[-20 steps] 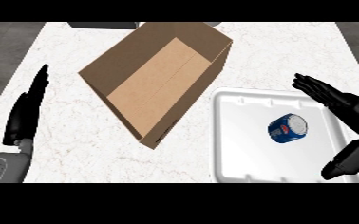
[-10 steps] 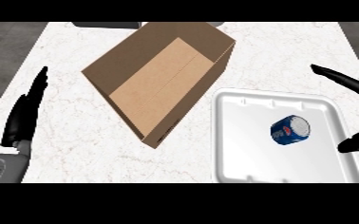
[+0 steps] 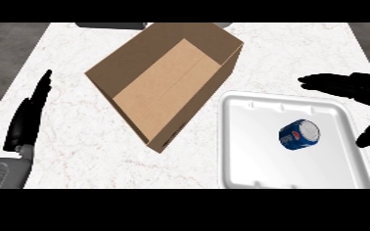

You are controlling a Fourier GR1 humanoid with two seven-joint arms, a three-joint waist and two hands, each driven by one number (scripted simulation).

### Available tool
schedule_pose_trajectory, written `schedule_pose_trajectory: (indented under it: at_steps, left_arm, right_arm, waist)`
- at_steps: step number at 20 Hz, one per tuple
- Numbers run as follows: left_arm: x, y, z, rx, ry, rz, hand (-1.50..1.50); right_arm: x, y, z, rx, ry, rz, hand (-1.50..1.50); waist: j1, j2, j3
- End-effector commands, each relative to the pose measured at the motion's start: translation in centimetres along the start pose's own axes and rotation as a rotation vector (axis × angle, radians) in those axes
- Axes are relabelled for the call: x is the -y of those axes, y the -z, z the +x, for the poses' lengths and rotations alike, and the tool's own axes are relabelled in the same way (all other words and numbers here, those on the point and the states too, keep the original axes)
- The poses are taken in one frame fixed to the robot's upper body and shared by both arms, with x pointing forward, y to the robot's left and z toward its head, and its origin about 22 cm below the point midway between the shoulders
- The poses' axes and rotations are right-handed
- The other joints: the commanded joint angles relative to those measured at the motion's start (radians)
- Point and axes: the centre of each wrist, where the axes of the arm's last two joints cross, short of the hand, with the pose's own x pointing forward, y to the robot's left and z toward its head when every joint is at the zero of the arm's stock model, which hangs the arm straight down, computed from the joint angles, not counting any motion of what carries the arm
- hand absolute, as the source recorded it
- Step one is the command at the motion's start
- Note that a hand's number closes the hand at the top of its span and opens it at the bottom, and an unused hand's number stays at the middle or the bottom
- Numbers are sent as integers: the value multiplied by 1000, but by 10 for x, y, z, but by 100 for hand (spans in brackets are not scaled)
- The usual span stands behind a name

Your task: Pick the can from the tray and place it in the cardboard box

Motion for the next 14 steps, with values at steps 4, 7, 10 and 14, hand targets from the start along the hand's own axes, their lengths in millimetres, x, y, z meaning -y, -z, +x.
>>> schedule_pose_trajectory:
  at_steps: [4,7,10,14]
  left_arm:
    - [9,-9,-2,-23,-13,14,0]
    - [-1,-8,-6,-29,4,22,0]
    - [-12,-7,-15,-17,-5,35,0]
    - [-6,-11,-17,-22,7,31,0]
  right_arm:
    - [-11,47,3,62,-22,240,-150]
    - [5,46,-6,44,-54,243,-150]
    - [-10,66,-17,36,-59,258,-150]
    - [-14,82,-13,50,-58,258,-150]
  waist:
    - [-29,-10,-1]
    - [-35,-10,-1]
    - [-27,-7,-1]
    - [-40,-11,-1]
